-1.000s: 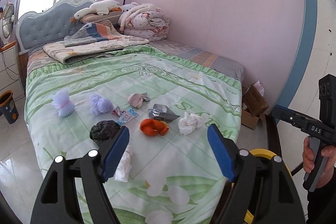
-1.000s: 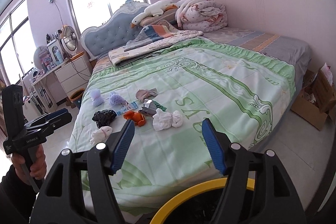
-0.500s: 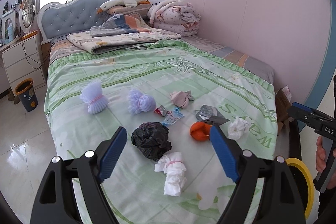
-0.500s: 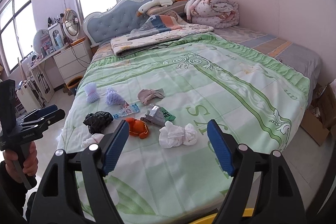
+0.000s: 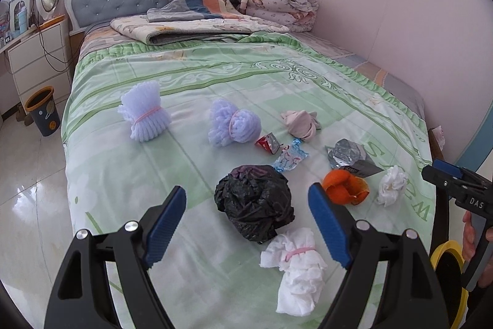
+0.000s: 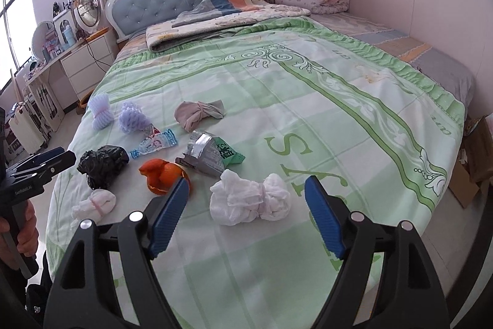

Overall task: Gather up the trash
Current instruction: 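Move both tools back over the bed toward the second black bag and white cloth, then grasp the second black bag with the left tool while the right tool grasps the white cloth bundle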

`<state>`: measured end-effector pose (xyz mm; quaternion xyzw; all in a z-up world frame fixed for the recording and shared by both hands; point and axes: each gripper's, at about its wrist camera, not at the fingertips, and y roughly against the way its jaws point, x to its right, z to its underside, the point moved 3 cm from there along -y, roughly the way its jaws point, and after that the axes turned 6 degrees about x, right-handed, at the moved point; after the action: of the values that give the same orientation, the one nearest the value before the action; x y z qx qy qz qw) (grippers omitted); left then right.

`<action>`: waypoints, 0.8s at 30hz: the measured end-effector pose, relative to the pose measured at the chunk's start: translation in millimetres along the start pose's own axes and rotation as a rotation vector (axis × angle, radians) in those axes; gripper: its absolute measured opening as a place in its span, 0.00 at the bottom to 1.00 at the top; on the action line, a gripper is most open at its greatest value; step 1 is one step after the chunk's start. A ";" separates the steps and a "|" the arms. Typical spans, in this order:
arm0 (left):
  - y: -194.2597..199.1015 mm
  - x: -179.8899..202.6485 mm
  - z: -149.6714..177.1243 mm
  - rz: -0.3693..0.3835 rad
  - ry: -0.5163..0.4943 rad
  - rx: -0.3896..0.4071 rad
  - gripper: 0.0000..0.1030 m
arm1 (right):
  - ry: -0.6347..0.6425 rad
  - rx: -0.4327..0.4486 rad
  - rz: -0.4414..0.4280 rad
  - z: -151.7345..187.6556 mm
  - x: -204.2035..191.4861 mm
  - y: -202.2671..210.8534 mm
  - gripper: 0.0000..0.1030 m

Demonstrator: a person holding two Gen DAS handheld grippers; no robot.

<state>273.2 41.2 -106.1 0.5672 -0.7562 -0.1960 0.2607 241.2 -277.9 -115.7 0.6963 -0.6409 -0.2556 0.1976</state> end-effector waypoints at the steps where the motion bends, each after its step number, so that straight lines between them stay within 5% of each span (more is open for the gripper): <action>1: -3.5 -1.4 2.2 0.000 0.003 -0.007 0.76 | -0.003 -0.011 0.003 1.8 1.2 -6.2 0.72; 17: -48.1 -7.5 14.4 0.000 0.014 -0.071 0.74 | -0.009 -0.121 0.053 24.4 9.8 -73.5 0.72; 24: -58.3 0.7 18.1 0.044 0.009 -0.088 0.57 | -0.001 -0.133 0.052 23.9 5.0 -87.3 0.70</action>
<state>305.9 24.2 -154.8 0.5394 -0.7580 -0.2206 0.2930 296.0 -272.9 -187.8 0.6648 -0.6403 -0.2928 0.2496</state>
